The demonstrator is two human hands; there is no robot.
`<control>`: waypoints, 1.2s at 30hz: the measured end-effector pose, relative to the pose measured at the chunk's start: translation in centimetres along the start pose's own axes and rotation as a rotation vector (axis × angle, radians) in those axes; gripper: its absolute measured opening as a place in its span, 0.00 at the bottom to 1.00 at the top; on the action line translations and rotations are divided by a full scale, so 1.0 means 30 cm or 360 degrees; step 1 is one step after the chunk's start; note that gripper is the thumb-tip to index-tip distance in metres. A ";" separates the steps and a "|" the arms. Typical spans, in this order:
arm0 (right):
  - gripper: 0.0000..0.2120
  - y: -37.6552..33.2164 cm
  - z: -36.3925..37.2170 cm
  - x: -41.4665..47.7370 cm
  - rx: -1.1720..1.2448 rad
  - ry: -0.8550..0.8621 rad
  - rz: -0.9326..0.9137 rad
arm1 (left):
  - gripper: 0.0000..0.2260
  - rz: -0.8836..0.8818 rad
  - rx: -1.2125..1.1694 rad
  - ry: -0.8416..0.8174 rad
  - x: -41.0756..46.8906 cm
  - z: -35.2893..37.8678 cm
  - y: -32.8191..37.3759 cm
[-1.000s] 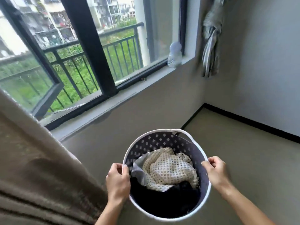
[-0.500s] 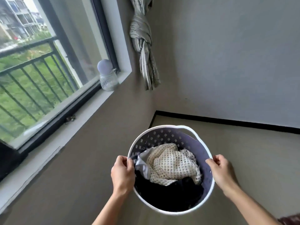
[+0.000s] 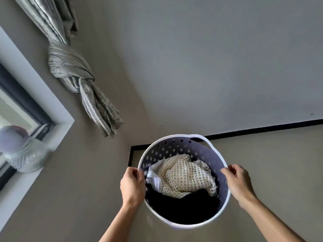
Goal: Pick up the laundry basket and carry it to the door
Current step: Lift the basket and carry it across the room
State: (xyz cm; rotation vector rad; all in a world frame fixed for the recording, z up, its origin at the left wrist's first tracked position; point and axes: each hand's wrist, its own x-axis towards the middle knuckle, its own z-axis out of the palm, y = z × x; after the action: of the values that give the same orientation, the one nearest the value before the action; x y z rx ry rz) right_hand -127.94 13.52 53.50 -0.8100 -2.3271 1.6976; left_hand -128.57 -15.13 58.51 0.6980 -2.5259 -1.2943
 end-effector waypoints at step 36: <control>0.07 -0.095 -0.776 1.910 0.0263 0.1308 0.0542 | 0.10 0.0928 0.0047 -0.1267 0.774 2.265 1.622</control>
State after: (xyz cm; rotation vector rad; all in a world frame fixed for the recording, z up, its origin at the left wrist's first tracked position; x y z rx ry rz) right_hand -167.40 61.22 53.34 -1.5611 -1.5322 1.2607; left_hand -190.75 45.36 57.34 -0.6711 -2.9505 -1.4759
